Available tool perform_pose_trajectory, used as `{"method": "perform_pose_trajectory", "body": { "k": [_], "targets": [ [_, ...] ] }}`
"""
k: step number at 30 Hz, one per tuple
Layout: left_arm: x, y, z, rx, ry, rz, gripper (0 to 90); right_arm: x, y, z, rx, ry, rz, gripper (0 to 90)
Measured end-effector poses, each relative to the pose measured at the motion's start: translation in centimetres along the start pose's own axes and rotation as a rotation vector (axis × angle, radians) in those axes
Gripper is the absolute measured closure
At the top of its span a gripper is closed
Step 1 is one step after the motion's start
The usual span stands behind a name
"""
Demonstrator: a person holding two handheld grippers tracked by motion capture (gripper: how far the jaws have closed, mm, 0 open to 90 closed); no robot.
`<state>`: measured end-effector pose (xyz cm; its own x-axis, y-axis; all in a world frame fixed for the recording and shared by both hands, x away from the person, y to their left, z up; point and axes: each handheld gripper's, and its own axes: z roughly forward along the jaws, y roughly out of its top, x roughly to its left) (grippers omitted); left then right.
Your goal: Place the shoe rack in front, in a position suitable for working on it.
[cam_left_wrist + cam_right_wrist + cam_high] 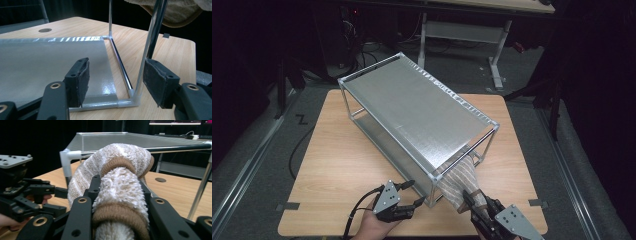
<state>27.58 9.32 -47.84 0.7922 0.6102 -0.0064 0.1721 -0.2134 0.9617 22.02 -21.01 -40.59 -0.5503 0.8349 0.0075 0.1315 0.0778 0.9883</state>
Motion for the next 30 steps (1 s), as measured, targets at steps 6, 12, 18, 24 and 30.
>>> {"method": "perform_pose_trajectory", "body": {
  "k": [6, 12, 18, 24, 30],
  "targets": [
    [0.0, -0.2, -0.4, 0.002, 0.006, -0.008, 38.6, -1.2, 0.1, 0.3, -0.007, -0.030, 0.011, 67.6],
    [0.2, -0.3, -1.0, 0.002, 0.021, -0.015, 38.6, -2.7, 0.1, 0.5, -0.007, -0.063, 0.031, 67.6],
    [0.4, -0.5, -1.5, 0.007, 0.035, -0.018, 38.7, -4.4, 0.1, 0.6, -0.014, -0.109, 0.049, 67.5],
    [0.6, -0.9, -2.6, 0.010, 0.064, -0.026, 38.8, -6.0, 0.2, 1.3, -0.021, -0.140, 0.068, 67.5],
    [0.8, -1.2, -3.3, 0.016, 0.084, -0.035, 38.8, -7.4, 0.4, 1.9, -0.027, -0.177, 0.079, 67.4]
  ]
}}
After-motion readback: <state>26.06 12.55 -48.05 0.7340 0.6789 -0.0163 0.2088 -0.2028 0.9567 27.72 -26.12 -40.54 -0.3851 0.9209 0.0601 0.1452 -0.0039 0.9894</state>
